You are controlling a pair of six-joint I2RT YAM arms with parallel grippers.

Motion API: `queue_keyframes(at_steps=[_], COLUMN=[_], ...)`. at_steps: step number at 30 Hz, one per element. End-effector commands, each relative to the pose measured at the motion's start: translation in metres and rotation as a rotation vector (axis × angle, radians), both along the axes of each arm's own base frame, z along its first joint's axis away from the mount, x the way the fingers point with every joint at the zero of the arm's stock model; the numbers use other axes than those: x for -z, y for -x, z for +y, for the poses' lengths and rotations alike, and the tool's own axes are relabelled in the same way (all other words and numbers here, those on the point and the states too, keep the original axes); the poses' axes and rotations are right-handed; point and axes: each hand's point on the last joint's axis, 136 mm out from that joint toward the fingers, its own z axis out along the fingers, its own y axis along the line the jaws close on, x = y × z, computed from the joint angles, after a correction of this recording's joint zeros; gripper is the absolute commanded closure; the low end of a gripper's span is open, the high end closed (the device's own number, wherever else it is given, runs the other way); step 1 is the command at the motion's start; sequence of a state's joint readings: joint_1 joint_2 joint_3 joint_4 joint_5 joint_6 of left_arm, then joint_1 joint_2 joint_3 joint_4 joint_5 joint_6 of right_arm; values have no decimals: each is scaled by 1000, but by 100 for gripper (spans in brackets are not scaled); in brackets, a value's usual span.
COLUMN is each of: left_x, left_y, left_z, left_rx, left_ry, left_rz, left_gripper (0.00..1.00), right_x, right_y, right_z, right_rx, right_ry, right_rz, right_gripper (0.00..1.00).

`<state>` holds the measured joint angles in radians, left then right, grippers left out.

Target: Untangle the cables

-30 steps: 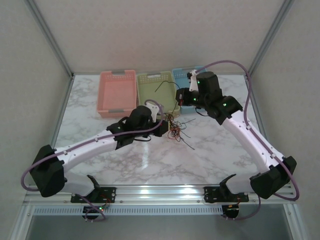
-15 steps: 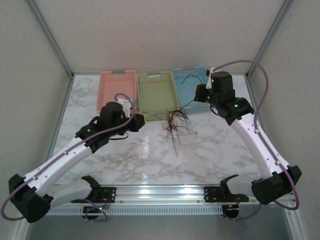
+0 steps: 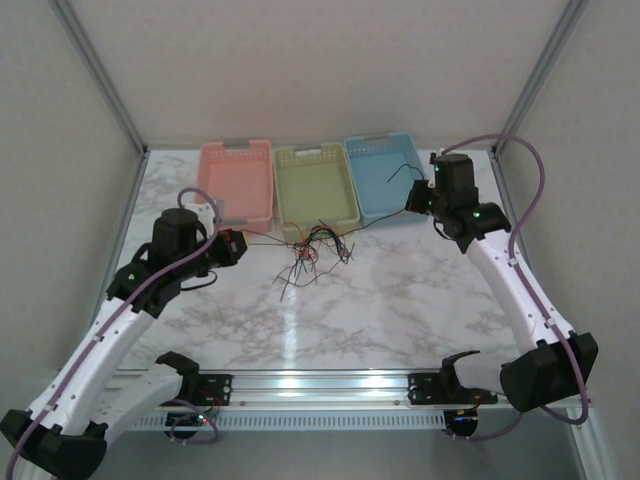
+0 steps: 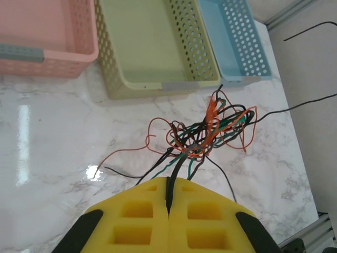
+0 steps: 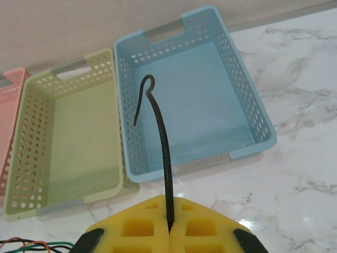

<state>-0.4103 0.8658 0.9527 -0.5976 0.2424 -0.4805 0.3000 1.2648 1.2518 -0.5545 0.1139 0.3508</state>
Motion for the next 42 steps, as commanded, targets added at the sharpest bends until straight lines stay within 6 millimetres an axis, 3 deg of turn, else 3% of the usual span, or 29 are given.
queue_keyframes(at_steps=[1,18,25,30,42], left_x=[-12,-31,-36,-35,-21], left_y=[10,14,13,9,0], left_z=[12,81,100,90,62], left_rx=[0,-186,-241,-199,-70], left_ry=[-25,-138,-167,-120,-8], left_rz=[-5,-14,-11,-16,-7], left_gripper=[100,100,100,100,100], right_x=[0,22,29,30,-13], right_y=[-2,9,10,8,14], right_z=[-18,-83,-97,-87,3], right_rx=[57,261,306,267,-149], right_ry=[24,221,262,215,-149], right_rz=[-31,12,36,23,-149], right_gripper=[100,100,100,100,100])
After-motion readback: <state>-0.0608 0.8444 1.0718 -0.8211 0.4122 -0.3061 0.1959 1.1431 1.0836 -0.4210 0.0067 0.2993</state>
